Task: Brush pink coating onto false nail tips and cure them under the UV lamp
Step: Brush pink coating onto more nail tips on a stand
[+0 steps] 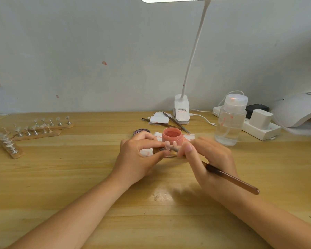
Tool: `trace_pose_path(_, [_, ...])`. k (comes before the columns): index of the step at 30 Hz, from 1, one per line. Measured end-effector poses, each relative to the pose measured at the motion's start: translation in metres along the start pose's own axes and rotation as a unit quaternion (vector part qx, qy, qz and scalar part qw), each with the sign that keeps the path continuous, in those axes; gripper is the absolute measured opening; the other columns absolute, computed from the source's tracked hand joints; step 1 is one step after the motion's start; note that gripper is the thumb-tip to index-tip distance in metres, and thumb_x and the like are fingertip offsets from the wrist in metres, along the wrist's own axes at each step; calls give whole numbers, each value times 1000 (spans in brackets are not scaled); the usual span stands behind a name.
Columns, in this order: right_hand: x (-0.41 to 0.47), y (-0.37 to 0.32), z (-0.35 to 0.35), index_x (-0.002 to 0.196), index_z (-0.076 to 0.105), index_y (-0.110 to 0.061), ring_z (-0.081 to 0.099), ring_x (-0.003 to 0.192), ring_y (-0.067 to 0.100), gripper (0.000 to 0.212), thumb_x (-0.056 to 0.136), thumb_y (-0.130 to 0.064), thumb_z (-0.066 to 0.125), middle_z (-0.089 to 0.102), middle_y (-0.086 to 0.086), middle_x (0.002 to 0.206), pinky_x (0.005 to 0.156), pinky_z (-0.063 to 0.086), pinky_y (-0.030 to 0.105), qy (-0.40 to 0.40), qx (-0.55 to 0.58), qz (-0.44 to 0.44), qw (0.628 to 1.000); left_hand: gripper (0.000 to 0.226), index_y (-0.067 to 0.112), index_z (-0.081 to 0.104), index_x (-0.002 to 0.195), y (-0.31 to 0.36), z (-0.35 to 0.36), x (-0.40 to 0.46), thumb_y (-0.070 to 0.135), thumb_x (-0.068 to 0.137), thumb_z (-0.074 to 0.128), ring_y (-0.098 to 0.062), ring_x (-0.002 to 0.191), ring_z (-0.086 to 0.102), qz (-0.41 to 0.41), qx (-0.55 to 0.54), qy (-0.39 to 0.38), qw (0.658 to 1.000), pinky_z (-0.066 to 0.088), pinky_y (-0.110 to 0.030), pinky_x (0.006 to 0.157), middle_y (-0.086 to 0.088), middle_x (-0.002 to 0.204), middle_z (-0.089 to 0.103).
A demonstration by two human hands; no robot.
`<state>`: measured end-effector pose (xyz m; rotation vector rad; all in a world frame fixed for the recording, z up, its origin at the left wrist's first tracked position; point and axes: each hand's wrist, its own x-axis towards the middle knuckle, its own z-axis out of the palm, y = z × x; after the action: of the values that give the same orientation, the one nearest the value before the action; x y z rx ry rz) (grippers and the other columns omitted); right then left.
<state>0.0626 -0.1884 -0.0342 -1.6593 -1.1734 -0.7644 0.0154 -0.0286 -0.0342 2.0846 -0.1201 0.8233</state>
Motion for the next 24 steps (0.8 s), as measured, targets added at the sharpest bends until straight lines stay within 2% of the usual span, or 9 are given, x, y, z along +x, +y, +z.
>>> trace_pose_path(3, [-3,1,-2,62,64,-12,53,54,10,47,96,-29,38,58,-5,55,55,41,28,1,27,2,1000,21,38,67,85,0,1,0,40,66,75,-13,80,56,2,4,4,1000,37,-56,87,11,76,57])
trace_pose_path(5, [-1,-1,-2,65,64,-13,53,57,7,44,97,-29,38,58,-8,58,55,40,24,8,20,2,1000,10,34,72,77,-3,1,0,31,68,76,-12,80,56,6,8,1,1000,37,-56,87,9,77,58])
trace_pose_path(8, [1,-2,-1,73,66,-22,53,61,5,31,94,-27,44,57,-15,64,57,39,17,-7,2,-7,1000,15,25,74,81,-5,2,0,19,68,78,-14,79,56,9,18,3,1000,38,-57,84,9,77,57])
trace_pose_path(11, [-1,-1,-1,63,64,-13,53,54,11,50,98,-35,35,58,-4,56,54,41,29,-17,30,2,999,11,25,74,78,-4,2,0,29,68,76,-13,78,56,11,20,7,1000,39,-58,83,9,76,57])
trace_pose_path(13, [0,-3,-2,68,64,-16,53,58,8,46,98,-34,34,57,-10,61,55,41,26,-8,40,5,999,11,25,74,78,-4,1,-1,31,69,73,-12,78,56,16,21,2,1000,39,-58,83,9,77,57])
trace_pose_path(15, [2,-4,-1,76,66,-20,54,63,5,38,97,-33,37,57,-14,67,57,41,22,-6,28,2,1000,10,23,75,78,-5,1,-1,27,69,78,-12,79,56,21,29,2,999,38,-58,83,8,77,57])
trace_pose_path(19, [0,-3,-1,66,67,-13,53,55,10,52,98,-36,33,59,-3,57,53,41,26,-27,38,-4,999,7,28,73,76,-4,2,-1,32,70,75,-11,79,56,25,27,6,999,39,-57,82,8,77,58])
trace_pose_path(21, [1,-3,-1,72,68,-16,54,59,6,46,98,-33,35,60,-5,62,55,41,21,-20,30,-5,999,12,29,71,80,-5,2,-1,30,69,76,-11,78,57,28,28,7,999,39,-58,81,8,77,58])
trace_pose_path(24, [2,-4,-1,75,69,-18,57,62,6,40,96,-32,38,62,-7,65,56,43,20,-30,36,-3,999,9,26,73,74,-7,2,-1,27,67,78,-12,77,56,25,28,8,999,39,-58,80,8,77,58])
